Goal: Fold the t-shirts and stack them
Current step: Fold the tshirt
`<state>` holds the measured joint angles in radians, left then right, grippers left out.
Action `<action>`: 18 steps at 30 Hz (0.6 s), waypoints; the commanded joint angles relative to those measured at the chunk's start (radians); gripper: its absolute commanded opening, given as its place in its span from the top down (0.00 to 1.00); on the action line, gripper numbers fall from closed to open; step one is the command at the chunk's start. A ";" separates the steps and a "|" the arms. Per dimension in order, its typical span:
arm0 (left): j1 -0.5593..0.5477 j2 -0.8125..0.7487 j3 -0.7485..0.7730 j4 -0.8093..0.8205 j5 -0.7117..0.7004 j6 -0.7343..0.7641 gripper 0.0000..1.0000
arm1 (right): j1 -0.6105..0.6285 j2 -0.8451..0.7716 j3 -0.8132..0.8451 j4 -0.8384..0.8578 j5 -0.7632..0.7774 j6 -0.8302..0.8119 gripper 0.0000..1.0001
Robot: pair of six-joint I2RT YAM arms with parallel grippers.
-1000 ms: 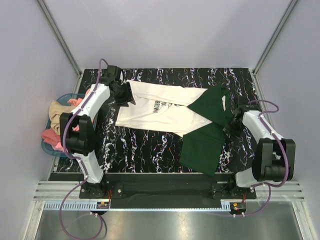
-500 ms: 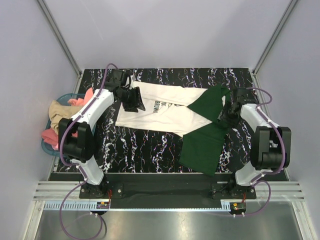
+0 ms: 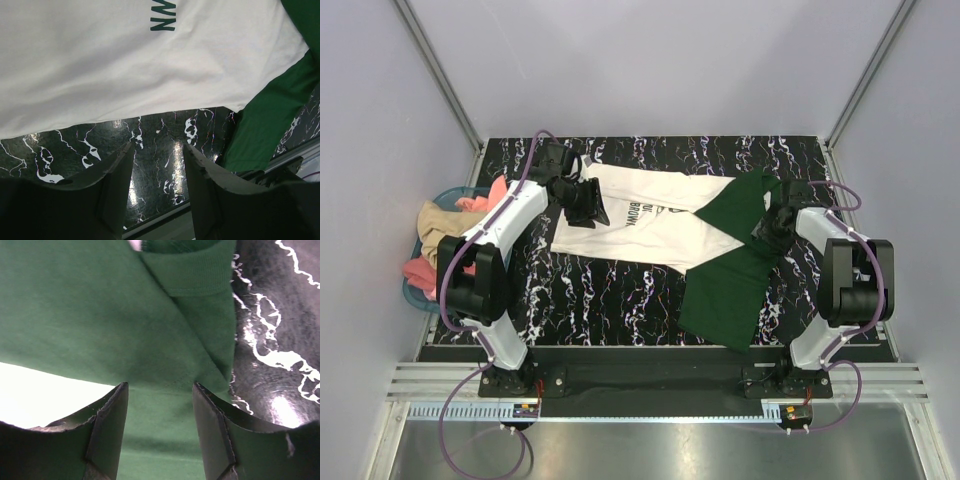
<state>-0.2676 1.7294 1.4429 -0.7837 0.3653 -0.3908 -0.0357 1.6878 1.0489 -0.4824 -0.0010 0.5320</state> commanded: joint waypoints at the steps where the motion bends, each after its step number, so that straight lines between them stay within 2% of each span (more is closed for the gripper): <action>1: -0.001 -0.042 0.002 0.035 0.000 0.017 0.51 | -0.001 0.000 -0.003 0.028 0.053 0.008 0.40; 3: -0.001 -0.044 0.001 0.035 -0.003 0.018 0.51 | -0.001 0.001 -0.006 0.028 0.064 0.002 0.43; 6: -0.001 -0.039 0.002 0.034 -0.005 0.012 0.51 | -0.001 0.015 -0.015 0.036 0.050 0.005 0.57; 7: -0.001 -0.037 0.002 0.035 -0.005 0.012 0.51 | -0.001 0.018 -0.020 0.039 0.042 0.008 0.66; 13: 0.001 -0.040 0.001 0.035 -0.012 0.015 0.51 | -0.001 0.027 -0.036 0.056 0.033 0.010 0.87; 14: -0.001 -0.041 0.001 0.035 -0.014 0.017 0.51 | -0.001 0.027 -0.038 0.062 0.027 0.011 0.96; 15: -0.001 -0.042 -0.002 0.034 -0.017 0.015 0.51 | -0.001 0.024 -0.038 0.062 0.021 0.010 1.00; 18: -0.001 -0.042 -0.003 0.035 -0.022 0.015 0.51 | -0.001 0.003 -0.039 0.065 0.006 0.013 1.00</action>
<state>-0.2676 1.7294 1.4429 -0.7834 0.3592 -0.3885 -0.0357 1.7142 1.0130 -0.4488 0.0147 0.5430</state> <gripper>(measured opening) 0.493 0.011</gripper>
